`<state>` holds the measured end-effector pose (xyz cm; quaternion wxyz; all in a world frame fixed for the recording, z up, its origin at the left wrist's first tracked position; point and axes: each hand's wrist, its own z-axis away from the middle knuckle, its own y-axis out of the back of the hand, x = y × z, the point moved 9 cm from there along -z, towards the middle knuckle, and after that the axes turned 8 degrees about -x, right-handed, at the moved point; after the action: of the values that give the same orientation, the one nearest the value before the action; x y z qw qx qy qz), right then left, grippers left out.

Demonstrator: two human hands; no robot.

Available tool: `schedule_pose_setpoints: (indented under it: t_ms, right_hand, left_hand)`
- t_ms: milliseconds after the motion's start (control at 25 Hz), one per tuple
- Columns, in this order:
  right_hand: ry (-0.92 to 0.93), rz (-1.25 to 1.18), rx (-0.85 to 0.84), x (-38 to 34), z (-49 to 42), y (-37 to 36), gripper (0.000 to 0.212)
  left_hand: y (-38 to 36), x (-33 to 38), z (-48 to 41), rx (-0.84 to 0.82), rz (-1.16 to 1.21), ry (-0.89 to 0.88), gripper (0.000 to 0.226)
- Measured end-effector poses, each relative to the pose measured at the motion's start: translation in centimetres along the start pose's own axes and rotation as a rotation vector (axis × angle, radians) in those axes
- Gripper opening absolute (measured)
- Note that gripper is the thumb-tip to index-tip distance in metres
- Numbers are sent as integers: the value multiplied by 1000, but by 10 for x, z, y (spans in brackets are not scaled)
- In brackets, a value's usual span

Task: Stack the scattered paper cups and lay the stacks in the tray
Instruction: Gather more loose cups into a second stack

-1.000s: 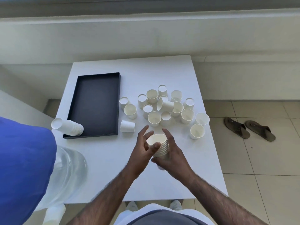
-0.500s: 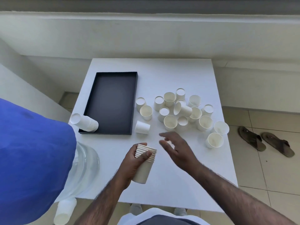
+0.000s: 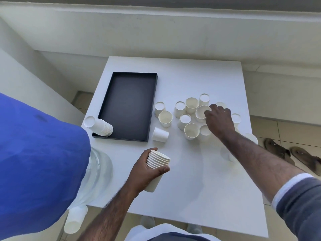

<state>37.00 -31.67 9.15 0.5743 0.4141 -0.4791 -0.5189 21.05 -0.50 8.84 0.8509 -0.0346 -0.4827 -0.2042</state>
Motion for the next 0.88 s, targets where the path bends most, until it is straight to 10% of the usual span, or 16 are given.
schedule_pose_setpoints:
  t_ms: [160,320,480,720,880]
  right_hand:
    - [-44,-730,212,1,47,46,15]
    - [-19,-1411,49,-52,110,57,20]
    - [182,-1357,-187,-104,148,46,14]
    - [417,-1144,-415,-150,171,36,60]
    - [276,-1228,-116,-122,126,31,52]
  left_hand:
    - [1,9,-1,26,-65,-59,95]
    - [-6,23,1,16,-118,-133,89]
    - [-15,36,2,-22,-113,-201,82]
    - [-21,42,3,-65,-141,-225,86]
    - [-9,34,5,-28,-190,-199,92]
